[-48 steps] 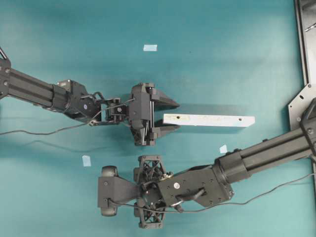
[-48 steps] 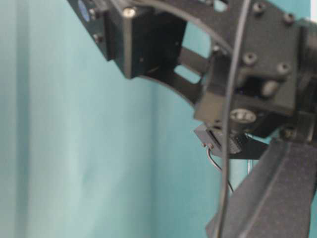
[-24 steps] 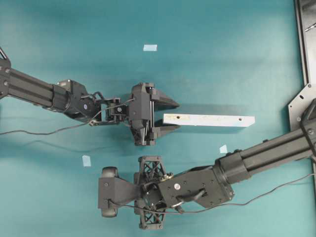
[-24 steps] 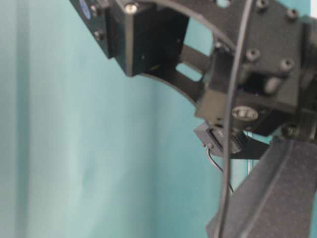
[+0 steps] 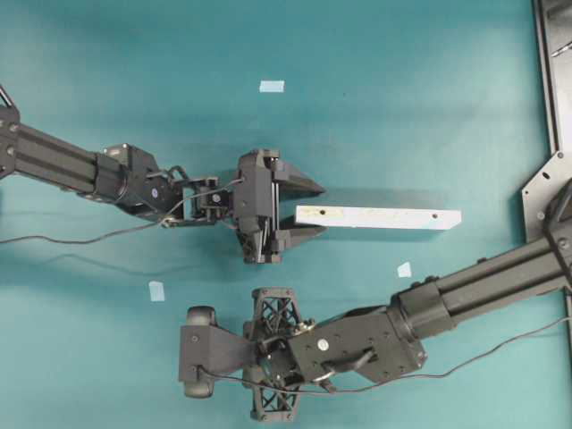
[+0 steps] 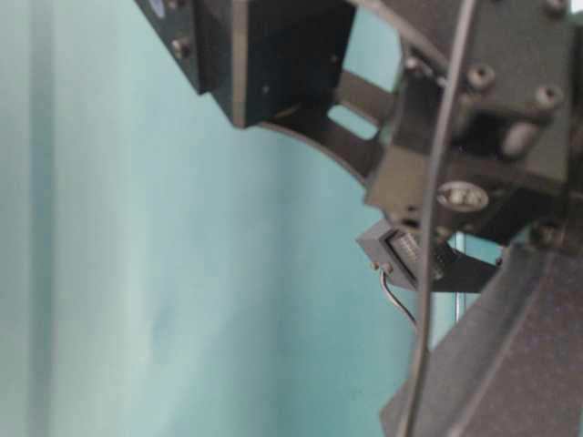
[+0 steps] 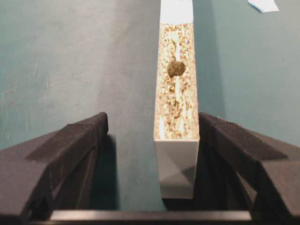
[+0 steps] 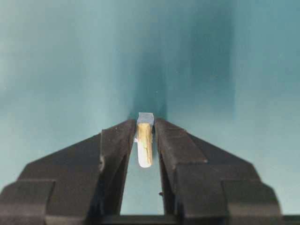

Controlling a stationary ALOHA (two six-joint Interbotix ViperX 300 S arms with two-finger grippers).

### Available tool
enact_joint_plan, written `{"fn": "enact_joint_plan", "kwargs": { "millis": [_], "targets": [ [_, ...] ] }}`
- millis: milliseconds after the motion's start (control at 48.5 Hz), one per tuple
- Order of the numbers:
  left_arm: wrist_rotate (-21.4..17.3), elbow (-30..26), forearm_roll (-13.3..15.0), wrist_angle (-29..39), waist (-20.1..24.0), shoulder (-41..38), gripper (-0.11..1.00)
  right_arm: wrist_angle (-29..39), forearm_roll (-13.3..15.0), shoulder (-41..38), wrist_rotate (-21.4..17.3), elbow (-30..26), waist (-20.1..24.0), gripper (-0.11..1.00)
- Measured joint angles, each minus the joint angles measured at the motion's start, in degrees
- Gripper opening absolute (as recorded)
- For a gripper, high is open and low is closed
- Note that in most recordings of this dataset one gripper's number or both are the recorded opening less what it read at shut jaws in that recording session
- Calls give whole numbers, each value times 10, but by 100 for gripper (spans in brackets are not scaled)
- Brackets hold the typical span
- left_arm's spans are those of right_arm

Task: Move the wooden board into place and insert the rod into its hole.
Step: 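Lower the right gripper and grasp the wooden dowel, then lift the dowel and carry it over the strip's hole with the right gripper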

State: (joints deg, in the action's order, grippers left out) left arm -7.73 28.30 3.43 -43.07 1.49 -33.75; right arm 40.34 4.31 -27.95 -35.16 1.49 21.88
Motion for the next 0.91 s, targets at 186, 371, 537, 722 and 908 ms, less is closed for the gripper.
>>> {"fn": "enact_joint_plan", "kwargs": {
  "millis": [186,371,537,722,908],
  "targets": [
    [0,0,0,0,0,0,76,0,1,-1,0,0,0,13],
    [0,0,1,0,0,0,77,-1,4,-1,0,0,3,11],
    [0,0,0,0,0,0,76,-1,5,1,0,0,5,11],
    [0,0,0,0,-1,0,76,0,31,25,0,1,18,11],
    [0,0,1,0,-1,0,76,-1,88,90,0,5,18,11]
  ]
}}
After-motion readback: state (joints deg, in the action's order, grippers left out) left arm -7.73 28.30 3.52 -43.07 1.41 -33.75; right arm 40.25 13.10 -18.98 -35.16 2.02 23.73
